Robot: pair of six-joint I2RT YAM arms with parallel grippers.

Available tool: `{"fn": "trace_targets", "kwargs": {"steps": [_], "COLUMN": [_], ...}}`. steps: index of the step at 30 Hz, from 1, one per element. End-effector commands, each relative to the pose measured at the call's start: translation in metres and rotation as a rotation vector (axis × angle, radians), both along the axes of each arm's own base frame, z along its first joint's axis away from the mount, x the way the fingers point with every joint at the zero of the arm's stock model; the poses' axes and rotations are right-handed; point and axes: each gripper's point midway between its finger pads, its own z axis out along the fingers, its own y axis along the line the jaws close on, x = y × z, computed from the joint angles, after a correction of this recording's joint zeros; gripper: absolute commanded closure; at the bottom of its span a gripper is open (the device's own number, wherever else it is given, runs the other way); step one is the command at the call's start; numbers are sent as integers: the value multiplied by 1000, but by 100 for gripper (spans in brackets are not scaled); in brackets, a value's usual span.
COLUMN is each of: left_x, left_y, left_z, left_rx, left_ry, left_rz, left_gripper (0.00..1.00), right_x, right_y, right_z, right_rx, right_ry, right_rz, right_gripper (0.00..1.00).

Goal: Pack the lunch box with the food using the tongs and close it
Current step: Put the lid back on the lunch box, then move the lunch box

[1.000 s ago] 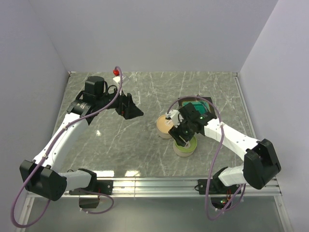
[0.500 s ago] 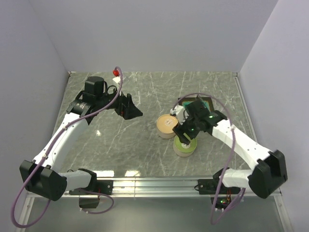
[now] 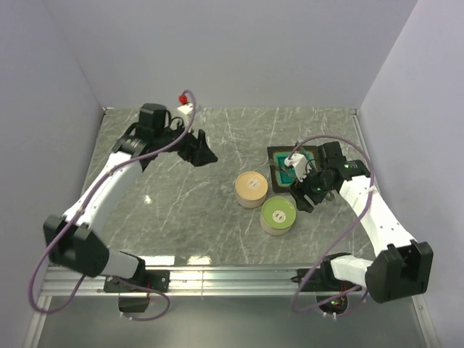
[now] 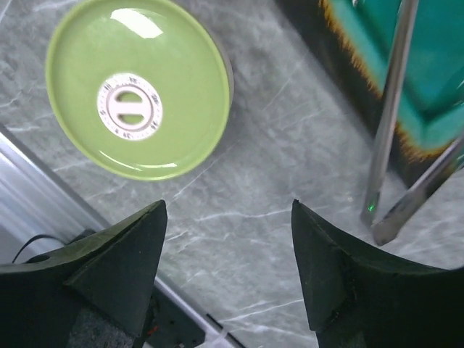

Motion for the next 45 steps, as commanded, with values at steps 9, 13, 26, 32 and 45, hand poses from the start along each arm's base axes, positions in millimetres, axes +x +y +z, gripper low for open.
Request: {"fn": "trace_targets", "kwargs": {"steps": [9, 13, 26, 32, 45], "left_x": [82, 85, 59, 41, 9], "left_y": [-87, -113, -138, -147, -138], "left_z": [-51, -84, -158, -177, -190], "left_rx": [4, 4, -16, -13, 60], "left_ry": [93, 149, 258, 284, 254], "left_rz": [-173, -227, -402, -454, -529], "left_gripper": [30, 35, 40, 41, 57], "right_x": [22, 40, 61, 53, 32], "right_y": [7, 18, 37, 45, 43], "right_z": [-2, -2, -12, -19, -27], "right_rx": [191, 246, 321, 326, 297], "right_ry": [243, 294, 392, 429, 479], "right_rz": [-102, -118, -65, -38, 10], "right_gripper": [32, 35, 36, 36, 39]}}
